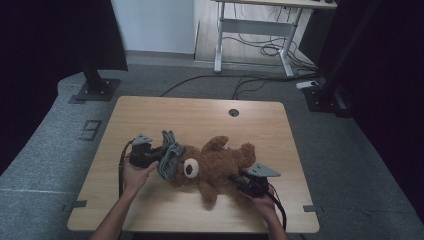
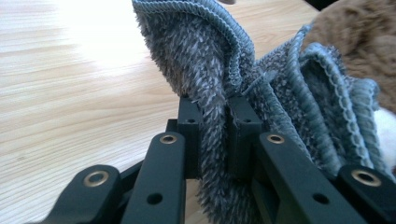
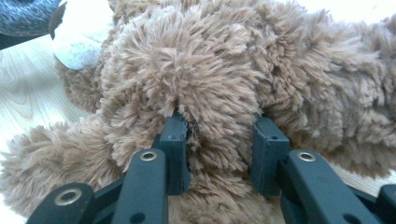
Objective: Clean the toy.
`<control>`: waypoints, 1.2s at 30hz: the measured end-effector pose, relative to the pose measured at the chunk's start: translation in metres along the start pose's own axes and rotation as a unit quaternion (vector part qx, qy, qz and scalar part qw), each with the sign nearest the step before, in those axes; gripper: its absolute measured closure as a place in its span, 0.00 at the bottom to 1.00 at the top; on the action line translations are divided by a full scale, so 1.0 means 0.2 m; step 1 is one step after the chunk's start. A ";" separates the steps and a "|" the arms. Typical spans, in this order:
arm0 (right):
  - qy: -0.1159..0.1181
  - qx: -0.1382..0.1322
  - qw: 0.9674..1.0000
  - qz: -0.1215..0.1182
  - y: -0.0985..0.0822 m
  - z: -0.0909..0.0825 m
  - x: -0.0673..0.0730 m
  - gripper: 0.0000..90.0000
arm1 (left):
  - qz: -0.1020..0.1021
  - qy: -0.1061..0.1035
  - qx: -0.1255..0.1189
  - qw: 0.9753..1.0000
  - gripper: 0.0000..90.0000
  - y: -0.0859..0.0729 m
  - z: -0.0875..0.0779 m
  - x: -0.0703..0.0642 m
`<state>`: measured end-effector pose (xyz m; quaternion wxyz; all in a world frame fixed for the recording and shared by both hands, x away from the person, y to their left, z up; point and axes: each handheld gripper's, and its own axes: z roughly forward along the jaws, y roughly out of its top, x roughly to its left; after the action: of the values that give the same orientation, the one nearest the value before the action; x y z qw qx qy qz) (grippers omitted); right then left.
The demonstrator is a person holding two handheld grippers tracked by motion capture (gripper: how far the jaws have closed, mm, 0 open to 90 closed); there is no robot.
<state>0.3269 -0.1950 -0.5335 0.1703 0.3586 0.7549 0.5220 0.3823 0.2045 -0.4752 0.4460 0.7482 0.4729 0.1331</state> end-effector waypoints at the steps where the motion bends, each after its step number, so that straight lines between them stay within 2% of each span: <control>1: 0.000 0.000 1.000 0.001 0.00 0.00 0.00 0.71 | -0.005 -0.002 -0.004 1.000 0.87 0.01 -0.01 0.00; 3: -0.001 0.001 1.000 0.002 0.00 0.00 0.00 0.71 | 0.005 -0.002 -0.012 1.000 0.87 0.05 -0.02 -0.03; 5: -0.002 0.002 1.000 0.002 0.00 0.00 0.00 0.71 | 0.022 -0.009 -0.024 0.999 0.87 0.11 -0.02 -0.10; 8: -0.002 0.002 1.000 0.002 0.00 0.00 0.00 0.71 | 0.051 -0.027 -0.034 0.998 0.87 0.20 0.00 -0.24; 10: -0.003 0.002 1.000 0.001 0.00 0.00 0.00 0.71 | 0.072 -0.047 -0.037 0.996 0.87 0.27 0.03 -0.36; 14: -0.001 0.002 1.000 0.001 0.00 0.00 0.00 0.71 | 0.102 -0.078 -0.022 0.991 0.87 0.36 0.14 -0.56; 18: -0.001 0.002 1.000 0.001 0.00 0.00 -0.01 0.71 | 0.131 -0.091 -0.003 0.987 0.88 0.42 0.28 -0.74; 21: -0.001 0.001 1.000 0.002 0.00 0.00 0.00 0.71 | 0.142 -0.098 0.020 0.985 0.87 0.44 0.41 -0.85; 24: -0.002 0.001 1.000 0.001 0.00 0.00 0.00 0.71 | 0.154 -0.101 0.043 0.982 0.87 0.41 0.53 -0.94; 26: -0.002 0.003 1.000 0.003 0.00 0.00 0.00 0.71 | 0.156 -0.100 0.059 0.981 0.87 0.39 0.59 -0.97; 29: -0.003 0.003 1.000 0.005 0.00 0.00 0.00 0.71 | 0.149 -0.101 0.068 0.981 0.87 0.37 0.65 -0.96; 31: -0.005 0.002 1.000 0.007 0.00 0.00 0.00 0.71 | 0.146 -0.101 0.069 0.982 0.87 0.37 0.65 -0.95; 36: -0.005 0.003 1.000 0.006 0.00 0.00 0.00 0.71 | 0.145 -0.079 0.069 0.984 0.87 0.38 0.60 -0.88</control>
<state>0.3263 -0.1943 -0.5344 0.1700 0.3660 0.7533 0.5193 0.4109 -0.0183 -0.4437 0.4051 0.8459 0.3309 0.1039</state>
